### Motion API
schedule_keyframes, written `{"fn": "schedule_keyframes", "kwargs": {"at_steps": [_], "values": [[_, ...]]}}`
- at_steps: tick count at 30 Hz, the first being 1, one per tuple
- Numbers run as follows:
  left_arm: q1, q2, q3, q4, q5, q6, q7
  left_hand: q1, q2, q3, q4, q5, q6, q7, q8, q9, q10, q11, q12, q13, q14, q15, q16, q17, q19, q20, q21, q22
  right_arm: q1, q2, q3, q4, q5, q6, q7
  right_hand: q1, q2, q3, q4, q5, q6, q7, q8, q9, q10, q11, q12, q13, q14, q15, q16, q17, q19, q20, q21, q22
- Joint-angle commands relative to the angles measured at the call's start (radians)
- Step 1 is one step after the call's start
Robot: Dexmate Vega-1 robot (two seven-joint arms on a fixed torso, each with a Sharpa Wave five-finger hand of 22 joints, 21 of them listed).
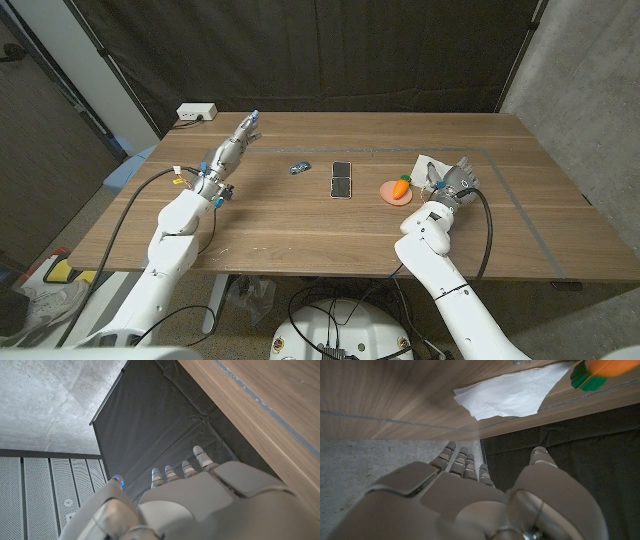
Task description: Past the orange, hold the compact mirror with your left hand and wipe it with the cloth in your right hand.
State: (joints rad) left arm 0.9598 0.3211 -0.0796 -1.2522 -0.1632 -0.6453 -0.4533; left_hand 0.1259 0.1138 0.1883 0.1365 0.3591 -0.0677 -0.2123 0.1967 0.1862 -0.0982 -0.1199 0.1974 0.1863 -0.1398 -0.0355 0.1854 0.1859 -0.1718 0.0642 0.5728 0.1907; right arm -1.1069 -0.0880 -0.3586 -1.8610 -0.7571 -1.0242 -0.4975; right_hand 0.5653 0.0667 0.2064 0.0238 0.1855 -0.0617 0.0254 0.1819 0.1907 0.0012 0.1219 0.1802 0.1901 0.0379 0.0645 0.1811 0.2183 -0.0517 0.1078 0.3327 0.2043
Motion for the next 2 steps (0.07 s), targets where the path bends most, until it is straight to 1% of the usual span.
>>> {"fn": "schedule_keyframes", "kwargs": {"at_steps": [1,2], "values": [[0.033,0.005,-0.035,-0.009,-0.021,0.007,-0.021,0.008,0.025,0.007,-0.002,0.0,0.002,-0.004,0.005,-0.001,0.005,-0.001,0.006,0.0,0.003,-0.058,0.005,0.003,-0.089,0.004,0.0,0.001,0.005,0.005,-0.034,-0.006,-0.013,0.023,-0.029,-0.01,-0.001,-0.004,0.001,0.005,-0.009,-0.006,0.009,0.003,-0.014,-0.001,0.009,0.003,-0.02,0.004,-0.003,0.001,-0.023,0.011,-0.007,0.0],[0.036,0.005,-0.037,-0.011,-0.022,0.01,-0.021,0.008,0.025,0.007,-0.002,-0.001,0.002,-0.004,0.004,-0.001,0.005,-0.001,0.006,0.0,0.003,-0.057,0.005,0.003,-0.088,0.004,0.0,0.001,0.008,0.004,-0.036,-0.007,-0.01,0.03,-0.024,-0.011,-0.001,-0.004,0.001,0.005,-0.009,-0.007,0.009,0.003,-0.013,-0.003,0.01,0.003,-0.021,0.004,-0.003,0.001,-0.024,0.011,-0.007,0.0]]}}
